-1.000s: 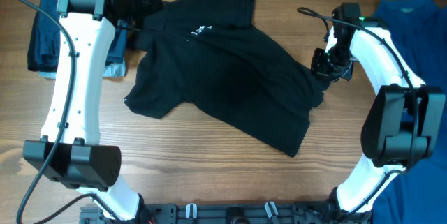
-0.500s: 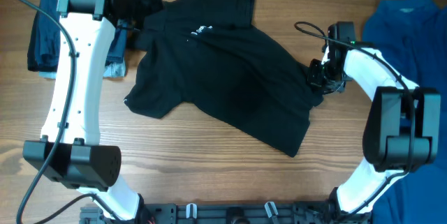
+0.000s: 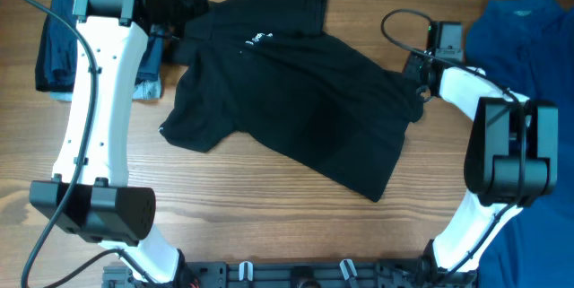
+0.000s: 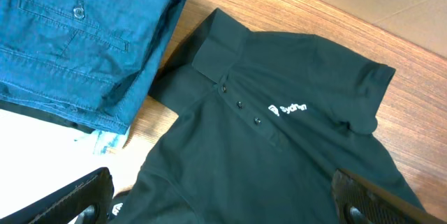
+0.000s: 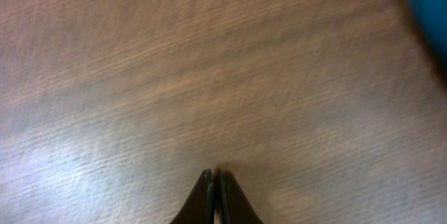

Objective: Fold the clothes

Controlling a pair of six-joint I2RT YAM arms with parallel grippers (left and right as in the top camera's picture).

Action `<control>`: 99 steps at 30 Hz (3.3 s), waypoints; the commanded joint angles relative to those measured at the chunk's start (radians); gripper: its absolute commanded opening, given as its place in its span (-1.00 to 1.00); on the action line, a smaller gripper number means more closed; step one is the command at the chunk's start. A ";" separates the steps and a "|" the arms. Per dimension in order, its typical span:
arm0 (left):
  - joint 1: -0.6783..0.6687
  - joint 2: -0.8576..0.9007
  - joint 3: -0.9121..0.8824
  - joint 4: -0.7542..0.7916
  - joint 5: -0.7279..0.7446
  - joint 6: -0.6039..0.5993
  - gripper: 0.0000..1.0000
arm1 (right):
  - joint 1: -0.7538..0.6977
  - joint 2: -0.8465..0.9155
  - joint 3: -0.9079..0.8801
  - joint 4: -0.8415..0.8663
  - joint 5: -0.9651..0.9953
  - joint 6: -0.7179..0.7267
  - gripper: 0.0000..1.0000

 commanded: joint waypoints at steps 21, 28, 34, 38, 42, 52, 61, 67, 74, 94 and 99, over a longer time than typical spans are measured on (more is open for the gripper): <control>0.002 0.003 -0.005 0.000 -0.002 0.004 0.99 | -0.034 -0.035 0.235 -0.712 -0.407 -0.119 -0.91; 0.002 0.003 -0.005 0.000 -0.002 0.004 1.00 | -0.010 0.002 0.149 -0.626 -0.444 -0.117 -0.91; 0.002 0.003 -0.005 -0.001 -0.002 0.004 0.99 | -0.010 0.099 0.142 -0.574 -0.389 -0.117 -0.91; 0.002 0.003 -0.005 -0.001 -0.002 0.004 0.99 | -0.012 0.181 0.142 -0.449 -0.272 -0.114 -0.91; 0.002 0.003 -0.005 0.000 -0.002 0.004 0.99 | -0.031 0.203 0.142 -0.343 -0.185 -0.092 -0.91; 0.002 0.003 -0.005 0.000 -0.002 0.005 0.99 | -0.159 0.214 0.142 0.028 -0.086 -0.092 -0.92; 0.002 0.003 -0.005 0.058 -0.002 0.005 0.97 | -0.180 0.187 0.365 0.085 -0.227 -0.142 -0.67; 0.003 0.003 -0.005 0.032 -0.003 0.005 0.83 | -0.180 0.038 0.721 -0.443 -0.229 -0.146 0.32; 0.049 -0.024 -0.005 -0.100 -0.069 0.001 0.93 | -0.180 -0.233 0.807 -1.117 -0.272 -0.093 0.62; 0.105 0.074 -0.237 -0.287 0.152 0.058 0.99 | -0.035 -0.255 0.091 -1.270 -0.354 0.069 0.59; 0.105 0.074 -0.348 -0.151 0.171 0.056 0.99 | -0.034 -0.299 -0.055 -1.153 -0.378 0.164 0.55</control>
